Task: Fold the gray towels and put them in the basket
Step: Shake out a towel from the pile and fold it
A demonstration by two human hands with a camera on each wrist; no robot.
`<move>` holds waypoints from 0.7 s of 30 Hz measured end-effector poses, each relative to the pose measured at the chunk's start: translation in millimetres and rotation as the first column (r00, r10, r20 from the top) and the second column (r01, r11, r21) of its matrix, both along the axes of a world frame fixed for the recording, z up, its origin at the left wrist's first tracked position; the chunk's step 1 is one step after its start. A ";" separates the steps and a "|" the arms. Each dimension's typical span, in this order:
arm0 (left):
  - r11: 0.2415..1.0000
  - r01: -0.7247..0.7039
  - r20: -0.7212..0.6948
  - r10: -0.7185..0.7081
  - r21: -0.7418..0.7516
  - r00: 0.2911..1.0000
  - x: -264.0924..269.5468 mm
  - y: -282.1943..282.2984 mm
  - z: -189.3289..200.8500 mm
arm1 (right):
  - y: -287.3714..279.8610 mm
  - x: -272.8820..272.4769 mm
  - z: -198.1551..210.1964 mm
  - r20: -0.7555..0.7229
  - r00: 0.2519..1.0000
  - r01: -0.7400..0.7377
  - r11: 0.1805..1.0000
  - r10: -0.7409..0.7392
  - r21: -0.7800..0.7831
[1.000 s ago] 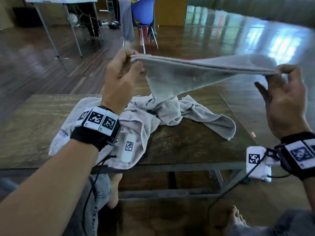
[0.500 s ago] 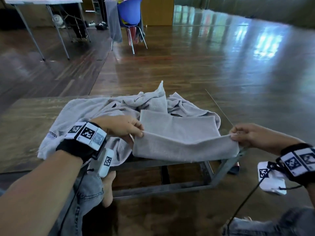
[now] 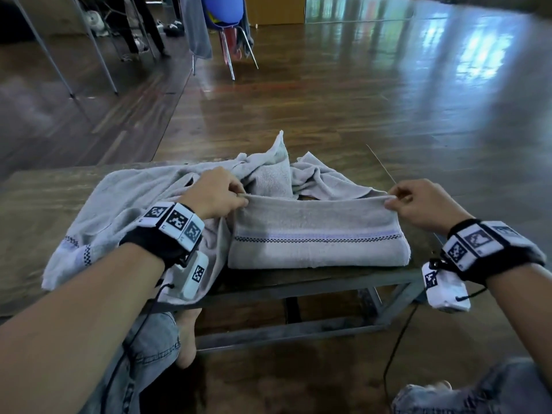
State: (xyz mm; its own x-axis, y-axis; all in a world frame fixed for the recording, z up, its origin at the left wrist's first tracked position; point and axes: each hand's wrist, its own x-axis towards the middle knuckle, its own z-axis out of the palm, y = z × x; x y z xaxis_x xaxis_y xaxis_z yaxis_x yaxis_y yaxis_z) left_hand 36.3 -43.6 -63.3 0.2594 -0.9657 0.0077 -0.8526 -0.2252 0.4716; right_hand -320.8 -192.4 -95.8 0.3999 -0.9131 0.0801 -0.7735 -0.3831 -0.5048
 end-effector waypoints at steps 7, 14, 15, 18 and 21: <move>0.993 0.032 0.073 -0.040 0.111 0.997 8.6 -20.7 -4.5 | -20.8 16.1 -18.4 -0.037 0.999 -0.004 0.998 0.006 0.060; 0.988 0.053 0.099 -0.067 0.146 0.993 6.4 -24.4 -2.1 | -25.2 23.4 -21.0 -0.065 0.998 -0.001 0.996 0.006 0.088; 0.988 0.053 0.094 -0.068 0.146 0.993 7.4 -24.1 -1.5 | -24.3 23.9 -20.4 -0.070 0.997 -0.009 0.996 0.015 0.085; 0.991 0.052 0.094 -0.065 0.127 0.994 7.2 -21.6 1.4 | -22.7 23.1 -15.0 -0.073 0.997 -0.013 0.997 0.018 0.080; 0.998 0.053 0.078 -0.055 0.026 0.995 4.5 -19.1 9.5 | -21.9 22.2 -1.4 -0.056 0.998 -0.018 0.999 0.020 0.044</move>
